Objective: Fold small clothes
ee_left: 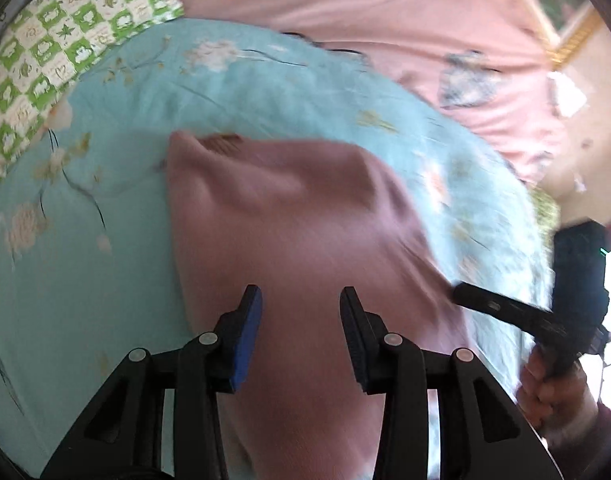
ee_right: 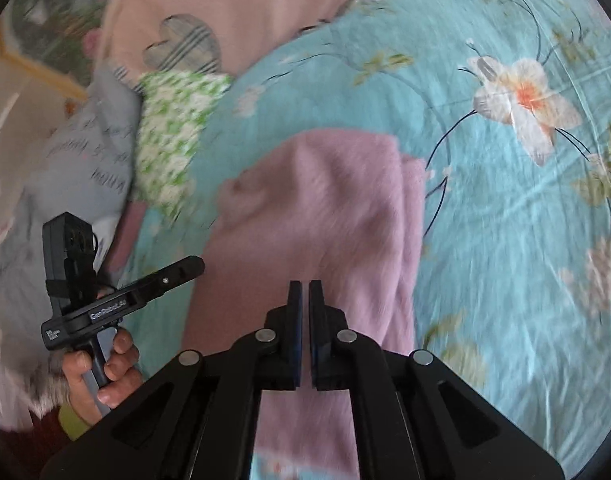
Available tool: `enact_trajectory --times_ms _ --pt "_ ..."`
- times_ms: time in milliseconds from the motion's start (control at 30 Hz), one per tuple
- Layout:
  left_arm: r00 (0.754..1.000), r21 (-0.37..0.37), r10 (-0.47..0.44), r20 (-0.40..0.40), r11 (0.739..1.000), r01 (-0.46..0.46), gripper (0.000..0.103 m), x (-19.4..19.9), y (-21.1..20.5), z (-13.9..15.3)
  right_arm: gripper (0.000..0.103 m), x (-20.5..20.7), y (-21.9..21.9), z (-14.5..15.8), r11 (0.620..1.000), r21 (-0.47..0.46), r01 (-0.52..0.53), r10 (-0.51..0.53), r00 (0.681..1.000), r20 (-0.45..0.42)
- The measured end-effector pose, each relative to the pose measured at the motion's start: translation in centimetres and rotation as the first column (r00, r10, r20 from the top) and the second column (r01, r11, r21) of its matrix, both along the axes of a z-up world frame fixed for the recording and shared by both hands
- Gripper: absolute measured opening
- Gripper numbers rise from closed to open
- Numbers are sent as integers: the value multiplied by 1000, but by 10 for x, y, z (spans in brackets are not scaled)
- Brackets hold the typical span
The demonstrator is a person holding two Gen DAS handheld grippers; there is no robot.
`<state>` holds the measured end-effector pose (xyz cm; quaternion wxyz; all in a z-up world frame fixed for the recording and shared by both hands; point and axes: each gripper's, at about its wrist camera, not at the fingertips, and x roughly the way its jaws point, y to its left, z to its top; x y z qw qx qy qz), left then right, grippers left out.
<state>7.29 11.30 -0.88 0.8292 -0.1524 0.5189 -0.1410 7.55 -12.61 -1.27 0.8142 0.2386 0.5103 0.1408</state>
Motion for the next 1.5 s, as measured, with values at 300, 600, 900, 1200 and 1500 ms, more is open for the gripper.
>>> enact_trajectory --times_ms 300,600,900,1200,1500 --pt "990 -18 -135 -39 991 134 38 -86 -17 -33 3 -67 15 -27 987 -140 -78 67 994 -84" --pt "989 -15 -93 -113 996 92 22 -84 -6 -75 0 -92 -10 -68 990 -140 -4 -11 994 -111" --pt "997 82 -73 -33 994 76 63 -108 -15 -40 5 -124 18 -23 949 -312 -52 36 998 -56" --pt "999 181 -11 43 984 3 74 -139 -8 -14 62 -145 51 24 881 -474 -11 54 996 77" --pt "996 320 49 81 945 -72 78 -157 12 -8 79 -151 92 25 822 -568 -39 94 993 68"
